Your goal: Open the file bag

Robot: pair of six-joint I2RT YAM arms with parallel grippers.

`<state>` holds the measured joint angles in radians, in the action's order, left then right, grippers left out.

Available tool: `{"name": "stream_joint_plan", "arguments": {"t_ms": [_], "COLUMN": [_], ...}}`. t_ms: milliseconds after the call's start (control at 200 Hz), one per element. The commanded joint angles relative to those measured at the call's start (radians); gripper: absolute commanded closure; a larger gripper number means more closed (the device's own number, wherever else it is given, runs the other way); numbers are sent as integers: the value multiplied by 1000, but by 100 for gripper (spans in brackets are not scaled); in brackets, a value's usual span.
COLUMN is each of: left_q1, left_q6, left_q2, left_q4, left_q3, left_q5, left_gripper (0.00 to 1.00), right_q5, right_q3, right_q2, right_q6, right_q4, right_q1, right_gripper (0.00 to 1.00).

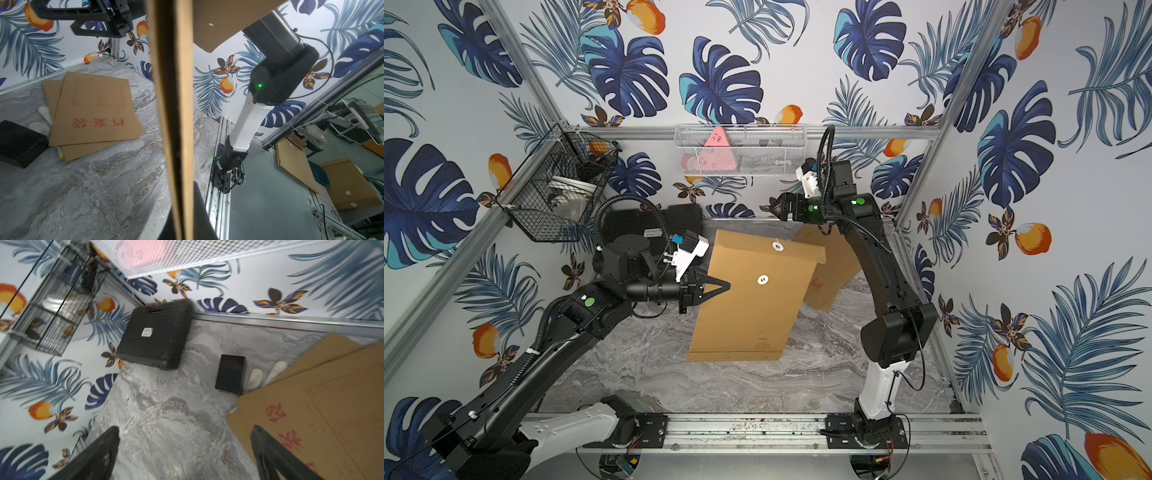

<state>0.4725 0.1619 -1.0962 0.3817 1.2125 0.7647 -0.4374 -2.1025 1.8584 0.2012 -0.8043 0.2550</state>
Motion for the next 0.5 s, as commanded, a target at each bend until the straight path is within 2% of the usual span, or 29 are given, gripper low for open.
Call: {"name": "stream_joint_plan", "arguments": {"t_ms": [0,135,240,310,400,495], "left_q1": [-1,-2,-2,-5,-8,-12], "left_q6": [46,48,32,13,11,13], "left_q2": [23,53,81,77,57,35], "left_q4": [-84,-77,-43,-14,3,3], "left_q3": [-3,26,48,76,119,161], "left_q5": [-53,-111,-272,-338,-360,-343], "left_gripper": [100,100,100,100,100,100], "right_q5": [138,86,60,47,18,-82], "right_q3": [42,179,344,483,609,685], "right_q2": [-31,-103,-203,-296,-393,-466], "right_q6": [55,120,213,288,337,333], "right_q4": [-4,81,221,374,526,649], "right_q1": [-34,-128,-210,-252,-278,-280], "right_gripper": [0,0,0,0,0,0]}}
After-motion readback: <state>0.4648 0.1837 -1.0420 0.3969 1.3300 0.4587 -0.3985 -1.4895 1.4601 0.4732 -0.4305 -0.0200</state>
